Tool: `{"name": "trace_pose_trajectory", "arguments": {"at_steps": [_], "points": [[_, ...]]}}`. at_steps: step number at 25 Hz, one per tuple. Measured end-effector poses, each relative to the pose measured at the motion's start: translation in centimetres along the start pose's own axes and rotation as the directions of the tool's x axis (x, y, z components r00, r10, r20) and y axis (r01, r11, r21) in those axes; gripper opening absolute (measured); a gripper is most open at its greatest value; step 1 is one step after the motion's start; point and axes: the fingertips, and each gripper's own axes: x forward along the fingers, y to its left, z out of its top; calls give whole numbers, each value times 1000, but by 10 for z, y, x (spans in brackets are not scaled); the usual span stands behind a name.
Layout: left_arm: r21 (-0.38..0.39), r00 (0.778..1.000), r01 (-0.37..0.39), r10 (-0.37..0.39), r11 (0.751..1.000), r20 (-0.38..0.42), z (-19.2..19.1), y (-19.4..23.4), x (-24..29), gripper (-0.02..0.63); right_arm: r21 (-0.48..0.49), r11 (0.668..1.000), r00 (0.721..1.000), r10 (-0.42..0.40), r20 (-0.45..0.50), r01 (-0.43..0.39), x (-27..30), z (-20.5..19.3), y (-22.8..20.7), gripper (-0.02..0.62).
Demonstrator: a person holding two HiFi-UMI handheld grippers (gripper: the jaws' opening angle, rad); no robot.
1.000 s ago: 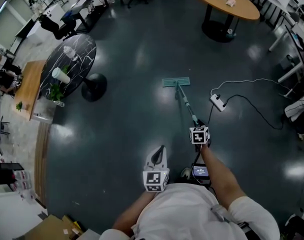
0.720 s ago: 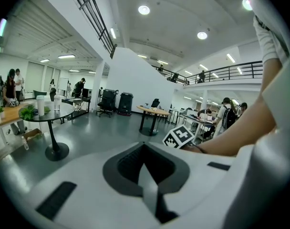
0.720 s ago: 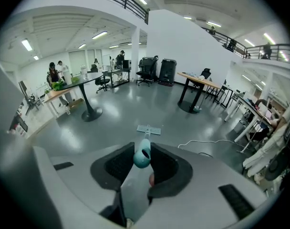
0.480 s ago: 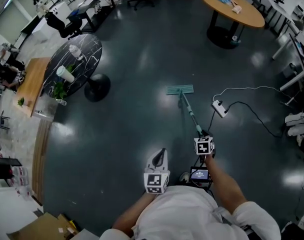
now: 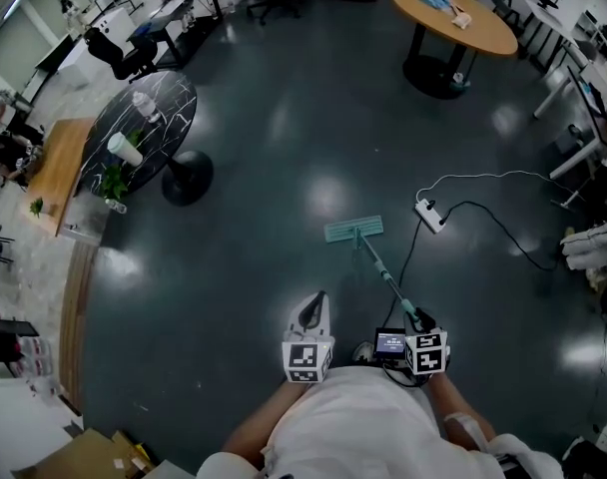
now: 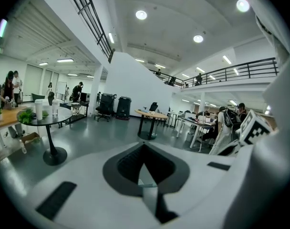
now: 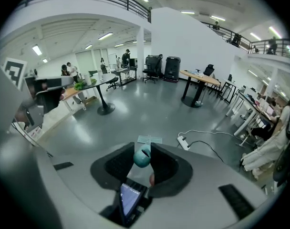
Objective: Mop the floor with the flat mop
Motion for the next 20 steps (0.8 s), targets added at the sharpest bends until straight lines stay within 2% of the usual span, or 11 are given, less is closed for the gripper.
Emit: {"name": "trace_pose_trajectory", "arguments": {"at_steps": [20], "points": [[15, 999, 24, -24, 1000, 21, 4, -8, -5, 5, 51, 999, 1000, 4, 29, -6, -9, -7, 19, 110]]}}
